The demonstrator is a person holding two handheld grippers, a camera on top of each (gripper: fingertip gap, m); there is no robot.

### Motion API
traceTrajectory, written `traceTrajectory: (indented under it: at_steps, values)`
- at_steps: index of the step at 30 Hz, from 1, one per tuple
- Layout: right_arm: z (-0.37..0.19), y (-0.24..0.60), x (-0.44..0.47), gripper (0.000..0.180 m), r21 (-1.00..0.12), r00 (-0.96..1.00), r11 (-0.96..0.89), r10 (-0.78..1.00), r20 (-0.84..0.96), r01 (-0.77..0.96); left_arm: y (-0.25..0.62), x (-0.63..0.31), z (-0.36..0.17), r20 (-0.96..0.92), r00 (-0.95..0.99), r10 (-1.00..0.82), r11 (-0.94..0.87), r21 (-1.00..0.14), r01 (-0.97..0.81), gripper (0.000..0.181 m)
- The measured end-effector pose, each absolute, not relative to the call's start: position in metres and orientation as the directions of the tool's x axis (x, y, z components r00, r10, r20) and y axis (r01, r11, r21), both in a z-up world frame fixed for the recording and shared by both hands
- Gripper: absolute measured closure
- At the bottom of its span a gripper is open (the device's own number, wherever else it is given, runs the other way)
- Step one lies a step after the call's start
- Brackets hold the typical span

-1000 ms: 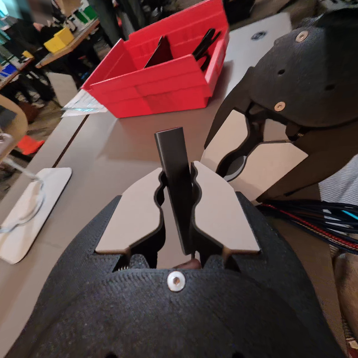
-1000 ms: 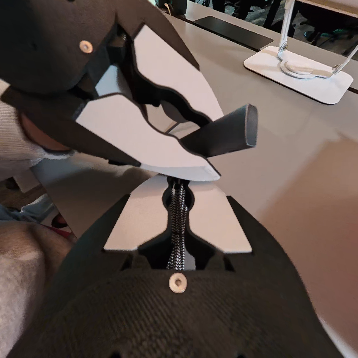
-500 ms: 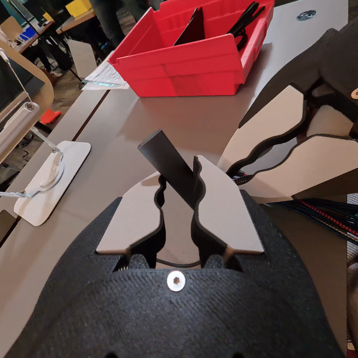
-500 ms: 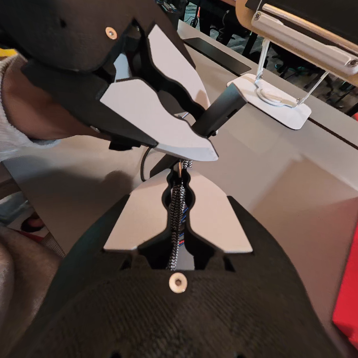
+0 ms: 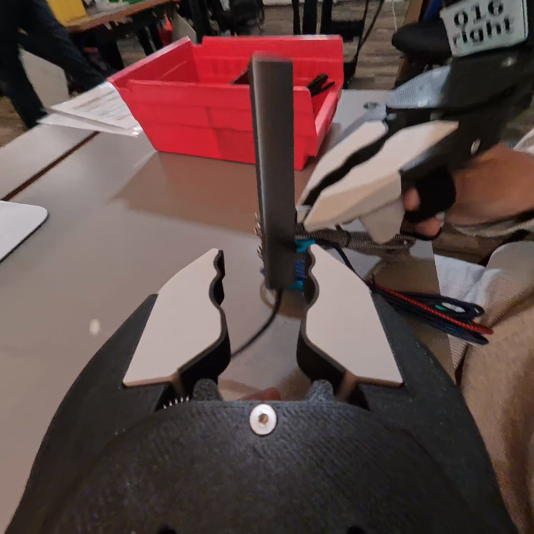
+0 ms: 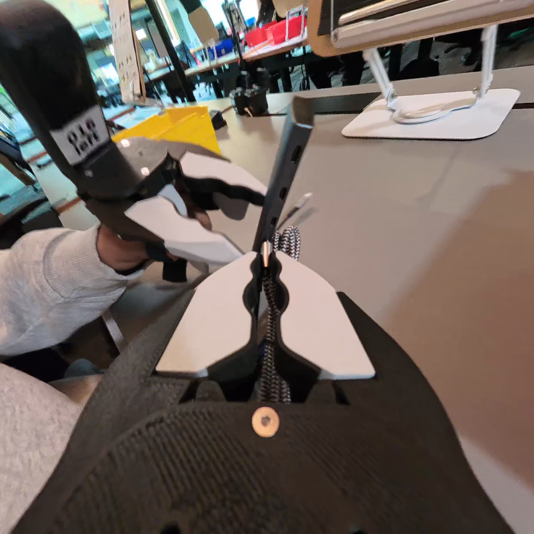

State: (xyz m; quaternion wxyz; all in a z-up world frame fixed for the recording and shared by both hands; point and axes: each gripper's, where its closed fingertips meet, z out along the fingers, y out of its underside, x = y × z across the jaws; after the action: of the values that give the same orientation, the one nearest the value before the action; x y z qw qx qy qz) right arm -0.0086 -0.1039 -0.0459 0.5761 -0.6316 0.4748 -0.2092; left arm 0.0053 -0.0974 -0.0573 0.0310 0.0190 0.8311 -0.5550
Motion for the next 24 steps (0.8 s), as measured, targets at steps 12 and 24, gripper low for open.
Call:
traceTrajectory:
  at_steps: [12,24]
  values:
    - [-0.041,-0.089,-0.014,0.174,-0.806,0.502,0.373,-0.64,-0.582,-0.459,-0.11,0.017,-0.092,-0.493,-0.868,-0.055,0.608,-0.706,0.363,0.084]
    - [-0.037,-0.078,-0.019,0.173,-0.798,0.529,0.39,-0.601,-0.599,-0.46,-0.106,0.009,-0.091,-0.449,-0.893,0.003,0.55,-0.745,0.377,0.149]
